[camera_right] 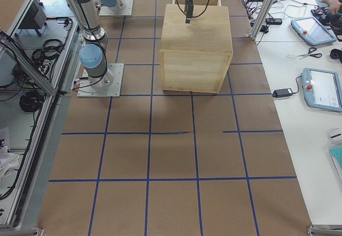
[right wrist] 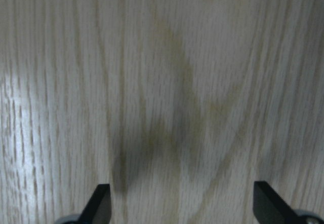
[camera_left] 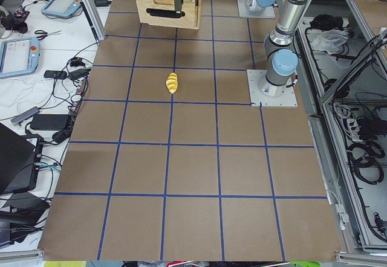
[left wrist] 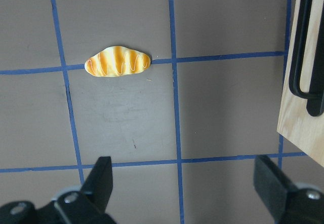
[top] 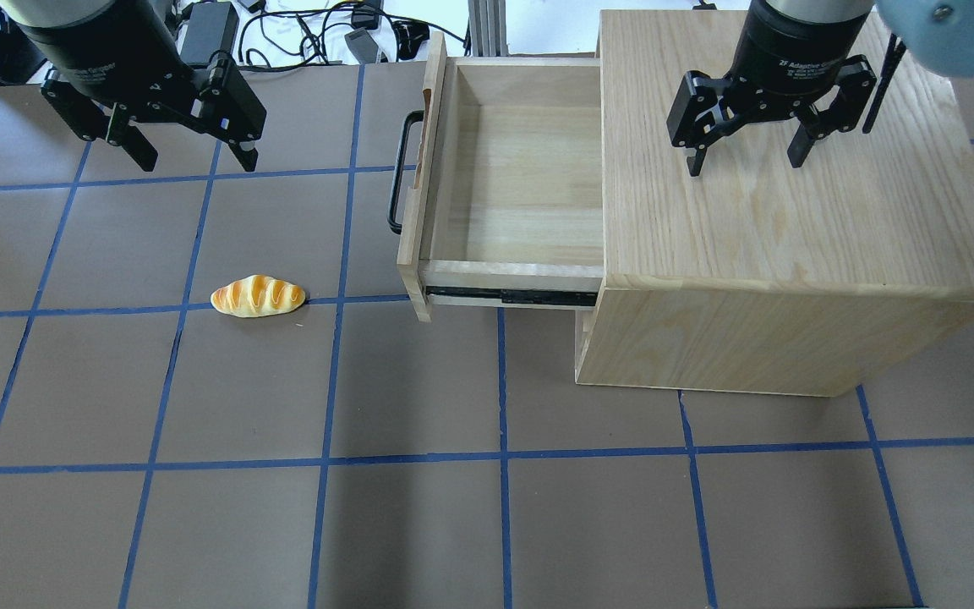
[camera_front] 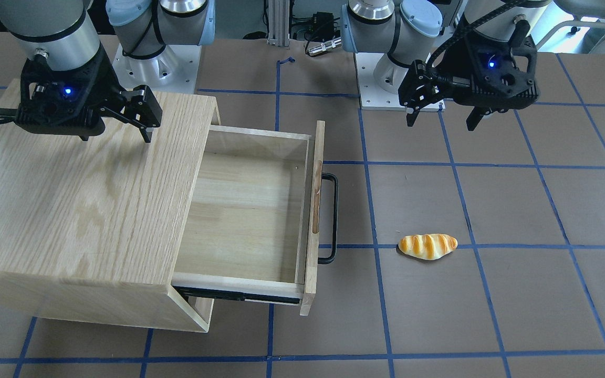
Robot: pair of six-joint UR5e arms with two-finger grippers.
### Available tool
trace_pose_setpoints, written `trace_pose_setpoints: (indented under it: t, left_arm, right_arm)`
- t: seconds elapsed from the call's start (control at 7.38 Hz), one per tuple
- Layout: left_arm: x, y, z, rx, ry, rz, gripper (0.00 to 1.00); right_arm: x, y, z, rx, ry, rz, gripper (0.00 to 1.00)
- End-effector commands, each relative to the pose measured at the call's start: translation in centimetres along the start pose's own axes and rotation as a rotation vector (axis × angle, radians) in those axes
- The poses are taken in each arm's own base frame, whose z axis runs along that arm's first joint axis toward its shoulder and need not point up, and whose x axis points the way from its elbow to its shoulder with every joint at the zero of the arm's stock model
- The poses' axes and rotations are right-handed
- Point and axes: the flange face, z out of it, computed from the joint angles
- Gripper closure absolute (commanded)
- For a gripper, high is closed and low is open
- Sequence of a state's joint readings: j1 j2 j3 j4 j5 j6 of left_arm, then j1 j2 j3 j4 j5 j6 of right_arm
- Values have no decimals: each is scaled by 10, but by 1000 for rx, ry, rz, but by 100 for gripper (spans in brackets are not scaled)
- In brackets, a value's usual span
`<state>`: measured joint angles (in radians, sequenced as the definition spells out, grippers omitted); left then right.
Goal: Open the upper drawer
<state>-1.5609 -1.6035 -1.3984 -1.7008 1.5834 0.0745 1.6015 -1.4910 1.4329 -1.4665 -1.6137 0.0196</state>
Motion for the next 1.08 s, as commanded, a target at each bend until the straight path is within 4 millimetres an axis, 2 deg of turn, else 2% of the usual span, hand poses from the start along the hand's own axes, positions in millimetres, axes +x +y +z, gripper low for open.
trace_pose_setpoints:
  t: [0.0,0.95]
  left_arm:
    - [0,-1,1,-2,0,9,0]
    - [-1,-5,7,-13,1,8,0]
  right_arm:
    - [0,0,1,-1,0,-1,0]
    - [0,0,0,0,0,0,0]
